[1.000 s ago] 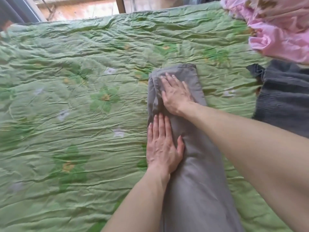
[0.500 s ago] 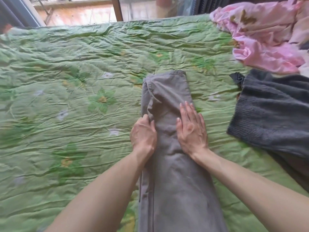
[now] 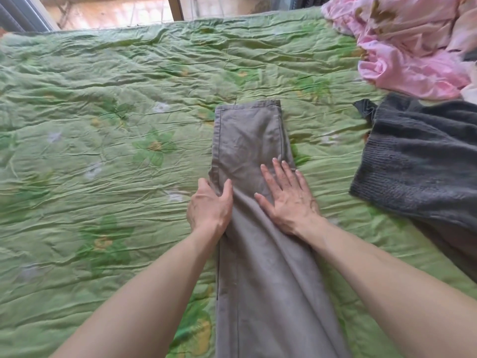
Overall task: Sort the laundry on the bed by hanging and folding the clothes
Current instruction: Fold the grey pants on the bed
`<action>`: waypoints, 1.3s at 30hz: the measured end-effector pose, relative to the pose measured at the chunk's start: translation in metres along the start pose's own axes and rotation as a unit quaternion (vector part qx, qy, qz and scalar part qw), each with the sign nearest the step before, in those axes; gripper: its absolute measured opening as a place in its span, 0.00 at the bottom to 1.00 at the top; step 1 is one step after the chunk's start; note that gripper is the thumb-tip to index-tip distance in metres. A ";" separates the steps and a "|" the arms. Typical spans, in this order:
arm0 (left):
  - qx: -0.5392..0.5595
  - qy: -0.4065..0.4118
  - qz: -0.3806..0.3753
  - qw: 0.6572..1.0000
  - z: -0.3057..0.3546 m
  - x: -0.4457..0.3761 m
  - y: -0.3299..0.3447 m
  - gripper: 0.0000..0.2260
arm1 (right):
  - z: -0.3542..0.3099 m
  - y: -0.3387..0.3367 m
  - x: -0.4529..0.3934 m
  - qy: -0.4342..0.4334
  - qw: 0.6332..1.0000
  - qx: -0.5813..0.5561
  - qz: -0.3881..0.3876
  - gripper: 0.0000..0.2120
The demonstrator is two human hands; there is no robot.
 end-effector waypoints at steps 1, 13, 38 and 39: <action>0.009 0.001 -0.003 1.000 -0.004 0.007 0.000 0.21 | 0.002 -0.004 0.001 -0.001 1.000 -0.002 0.004 0.35; 0.100 -0.030 -0.113 0.988 -0.085 0.094 0.003 0.20 | -0.011 -0.039 0.122 0.248 0.941 -0.217 0.075 0.10; 0.018 -0.059 -0.022 0.998 -0.234 0.278 -0.041 0.12 | -0.096 -0.015 0.404 0.305 0.915 -0.258 -0.052 0.18; -0.013 -0.040 -0.011 0.999 -0.234 0.289 -0.040 0.13 | -0.097 -0.018 0.410 0.301 0.915 -0.266 -0.050 0.20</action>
Point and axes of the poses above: each hand's wrist, its own x-axis away from the middle knuckle, its own y-axis out of the palm, z = x × y, the point moved 8 cm from there along -x, towards the middle knuckle, and after that the axes turned 15 degrees about -y, right-handed, at the moved point
